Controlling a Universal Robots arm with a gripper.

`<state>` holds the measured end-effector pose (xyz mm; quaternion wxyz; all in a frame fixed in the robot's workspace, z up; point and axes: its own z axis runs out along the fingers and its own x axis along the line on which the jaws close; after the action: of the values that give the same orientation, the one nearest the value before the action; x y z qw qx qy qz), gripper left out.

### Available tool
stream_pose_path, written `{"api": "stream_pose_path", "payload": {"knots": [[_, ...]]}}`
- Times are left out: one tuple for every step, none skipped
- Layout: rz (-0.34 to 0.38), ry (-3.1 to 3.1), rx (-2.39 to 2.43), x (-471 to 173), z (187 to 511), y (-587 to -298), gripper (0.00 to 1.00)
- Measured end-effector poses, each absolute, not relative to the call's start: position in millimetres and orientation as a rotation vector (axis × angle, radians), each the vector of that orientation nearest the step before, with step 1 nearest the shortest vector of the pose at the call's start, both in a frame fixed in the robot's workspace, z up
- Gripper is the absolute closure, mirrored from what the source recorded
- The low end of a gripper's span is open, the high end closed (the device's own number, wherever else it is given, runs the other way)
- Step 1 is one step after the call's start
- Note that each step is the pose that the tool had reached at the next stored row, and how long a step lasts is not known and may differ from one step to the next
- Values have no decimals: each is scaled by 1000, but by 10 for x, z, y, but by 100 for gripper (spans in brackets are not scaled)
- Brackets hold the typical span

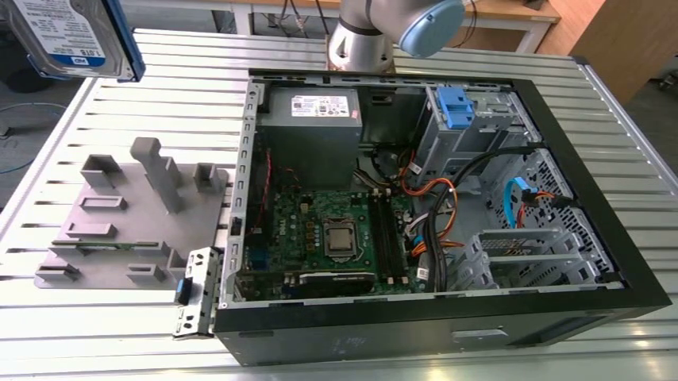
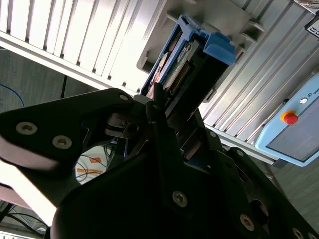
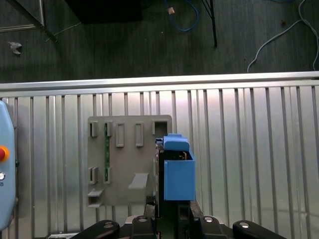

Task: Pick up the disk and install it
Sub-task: 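Pick up the disk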

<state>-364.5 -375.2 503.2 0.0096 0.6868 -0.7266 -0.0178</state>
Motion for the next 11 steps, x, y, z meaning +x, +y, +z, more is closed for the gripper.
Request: {"api": "stream_pose_path", "payload": {"knots": [[-56, -2269, 2144, -3638, 5033, -3752, 65], [-56, -2269, 2144, -3629, 5032, -3752, 65], [-56, -2269, 2144, -3620, 5032, -3752, 65], [-56, -2269, 2144, -3608, 5032, -3752, 65], [-56, -2269, 2144, -3593, 5032, -3752, 65], [-56, -2269, 2144, -3579, 5032, -3752, 65], [-56, -2269, 2144, -3563, 5032, -3752, 65], [-56, -2269, 2145, -3548, 5032, -3752, 65], [-56, -2269, 2144, -3532, 5032, -3752, 65], [-56, -2269, 2144, -3515, 5032, -3752, 65], [-56, -2269, 2144, -3500, 5032, -3752, 65]]}}
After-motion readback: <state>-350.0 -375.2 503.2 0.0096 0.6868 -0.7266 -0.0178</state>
